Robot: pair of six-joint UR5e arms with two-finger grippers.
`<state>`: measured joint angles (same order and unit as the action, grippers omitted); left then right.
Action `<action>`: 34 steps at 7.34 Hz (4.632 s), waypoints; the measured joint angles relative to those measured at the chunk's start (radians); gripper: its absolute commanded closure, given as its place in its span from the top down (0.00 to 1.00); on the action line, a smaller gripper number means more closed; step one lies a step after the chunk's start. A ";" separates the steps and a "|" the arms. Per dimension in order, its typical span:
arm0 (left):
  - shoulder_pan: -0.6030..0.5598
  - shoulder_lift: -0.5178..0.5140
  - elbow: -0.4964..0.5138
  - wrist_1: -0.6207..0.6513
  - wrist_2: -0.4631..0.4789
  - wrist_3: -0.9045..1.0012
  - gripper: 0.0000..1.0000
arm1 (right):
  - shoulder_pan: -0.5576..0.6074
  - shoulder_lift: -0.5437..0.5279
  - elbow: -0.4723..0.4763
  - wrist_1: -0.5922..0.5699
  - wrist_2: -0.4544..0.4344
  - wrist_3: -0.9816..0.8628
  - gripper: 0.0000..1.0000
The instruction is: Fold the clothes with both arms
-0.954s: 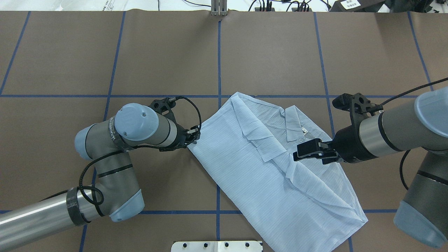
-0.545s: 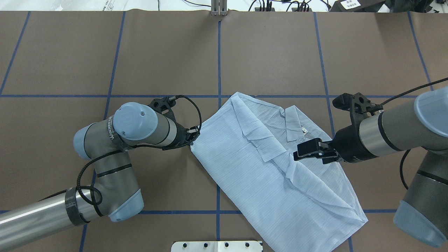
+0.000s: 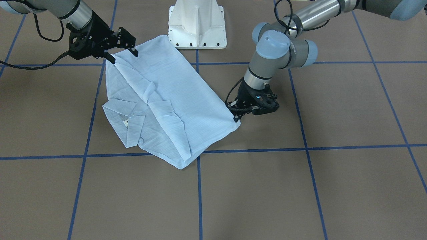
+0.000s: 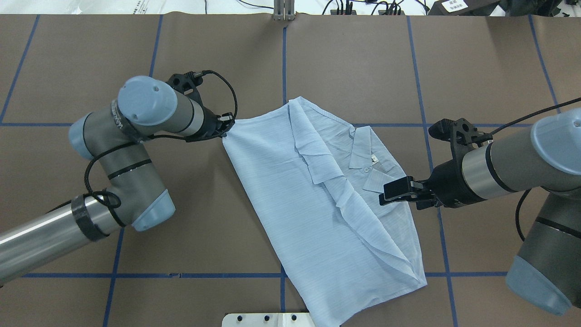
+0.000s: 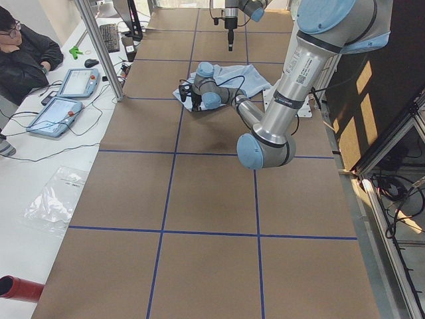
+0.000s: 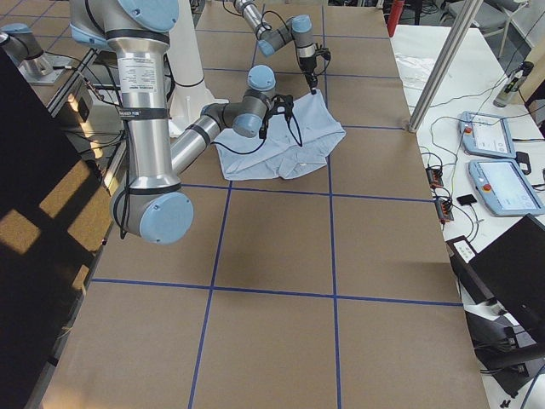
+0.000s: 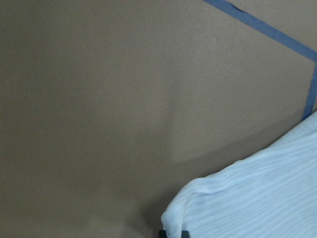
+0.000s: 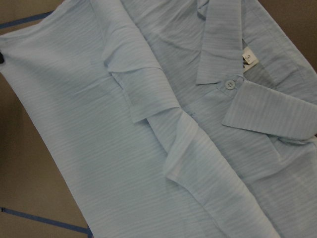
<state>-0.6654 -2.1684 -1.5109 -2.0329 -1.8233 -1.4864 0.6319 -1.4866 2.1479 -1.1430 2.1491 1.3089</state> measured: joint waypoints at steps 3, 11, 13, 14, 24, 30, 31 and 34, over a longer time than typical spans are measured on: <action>-0.071 -0.208 0.409 -0.300 0.061 0.057 0.00 | 0.013 0.007 -0.004 0.000 -0.003 0.000 1.00; -0.092 -0.311 0.667 -0.547 0.173 0.091 1.00 | 0.014 0.025 -0.037 -0.001 -0.079 0.000 1.00; -0.128 -0.307 0.654 -0.545 0.129 0.092 1.00 | -0.011 0.029 -0.043 -0.007 -0.125 -0.001 1.00; -0.161 -0.274 0.613 -0.540 0.052 0.094 1.00 | -0.036 0.038 -0.048 -0.015 -0.170 -0.002 1.00; -0.242 0.182 -0.027 -0.385 -0.242 0.099 1.00 | -0.360 0.410 -0.289 -0.473 -0.541 -0.256 1.00; -0.235 0.181 -0.018 -0.385 -0.240 0.098 1.00 | -0.384 0.418 -0.326 -0.510 -0.558 -0.270 1.00; -0.234 0.180 -0.017 -0.385 -0.240 0.098 1.00 | -0.380 0.414 -0.328 -0.515 -0.558 -0.284 1.00; -0.232 0.173 -0.014 -0.384 -0.239 0.097 1.00 | -0.321 0.370 -0.310 -0.522 -0.548 -0.363 1.00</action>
<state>-0.8977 -1.9956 -1.5247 -2.4166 -2.0619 -1.3896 0.3108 -1.1166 1.8382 -1.6652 1.6014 0.9463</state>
